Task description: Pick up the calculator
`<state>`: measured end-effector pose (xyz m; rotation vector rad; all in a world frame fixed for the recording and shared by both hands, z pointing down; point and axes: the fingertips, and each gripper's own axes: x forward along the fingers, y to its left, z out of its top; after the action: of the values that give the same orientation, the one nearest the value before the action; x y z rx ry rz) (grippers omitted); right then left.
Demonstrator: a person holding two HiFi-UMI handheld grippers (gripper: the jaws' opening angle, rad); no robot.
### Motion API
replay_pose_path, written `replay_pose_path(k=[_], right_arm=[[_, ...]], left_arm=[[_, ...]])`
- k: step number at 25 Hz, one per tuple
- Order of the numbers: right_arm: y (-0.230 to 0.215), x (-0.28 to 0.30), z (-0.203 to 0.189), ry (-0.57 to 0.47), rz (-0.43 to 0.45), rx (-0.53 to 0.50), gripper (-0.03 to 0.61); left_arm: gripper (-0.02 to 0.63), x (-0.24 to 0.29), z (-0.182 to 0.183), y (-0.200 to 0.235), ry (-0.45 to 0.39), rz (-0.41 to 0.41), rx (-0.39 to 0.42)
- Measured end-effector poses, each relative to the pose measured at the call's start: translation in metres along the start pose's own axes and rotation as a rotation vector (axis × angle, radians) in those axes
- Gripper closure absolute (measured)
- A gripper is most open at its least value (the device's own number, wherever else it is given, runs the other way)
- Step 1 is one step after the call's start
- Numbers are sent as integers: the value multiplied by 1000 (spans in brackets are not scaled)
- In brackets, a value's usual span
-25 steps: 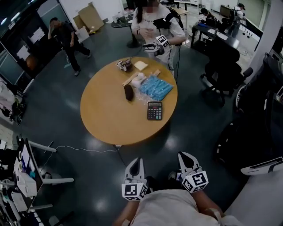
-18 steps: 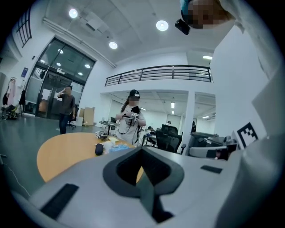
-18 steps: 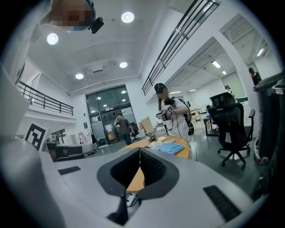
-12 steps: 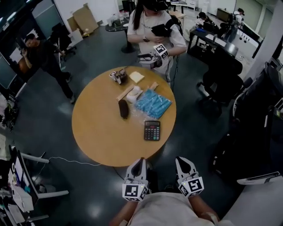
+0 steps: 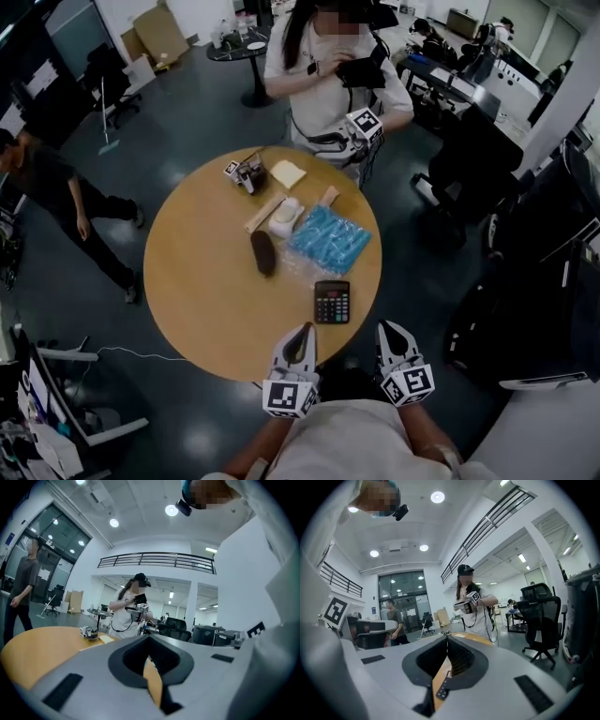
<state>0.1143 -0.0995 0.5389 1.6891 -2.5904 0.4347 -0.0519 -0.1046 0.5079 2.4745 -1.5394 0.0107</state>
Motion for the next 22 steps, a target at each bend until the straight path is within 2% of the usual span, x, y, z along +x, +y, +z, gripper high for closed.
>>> replay_pose_path(k=[5,8,13,18,19,20,22], right_arm=[[-12,38,-19,53,28,-11,563],[-23,58,-44,115,65,-14,563],[-56,103,-109,289,129,-45,560],[-76,148,-168,460,215,0,548],[-78,157,-178,495,232,10,517],[-80,164,-188,532,248,17,444],[-79,174,-204,597,282,14,422]], left_arm=[[607,21,-8,13,30,10,-17],[607,28,-10,18,44,32,-34],[607,41,-14,29,54,49,-43],[607,50,-25,37,87,66,-50],[607,51,-27,38,95,72,-51],[607,52,-28,39,104,77,-50],[607,50,-31,41,121,87,-38]])
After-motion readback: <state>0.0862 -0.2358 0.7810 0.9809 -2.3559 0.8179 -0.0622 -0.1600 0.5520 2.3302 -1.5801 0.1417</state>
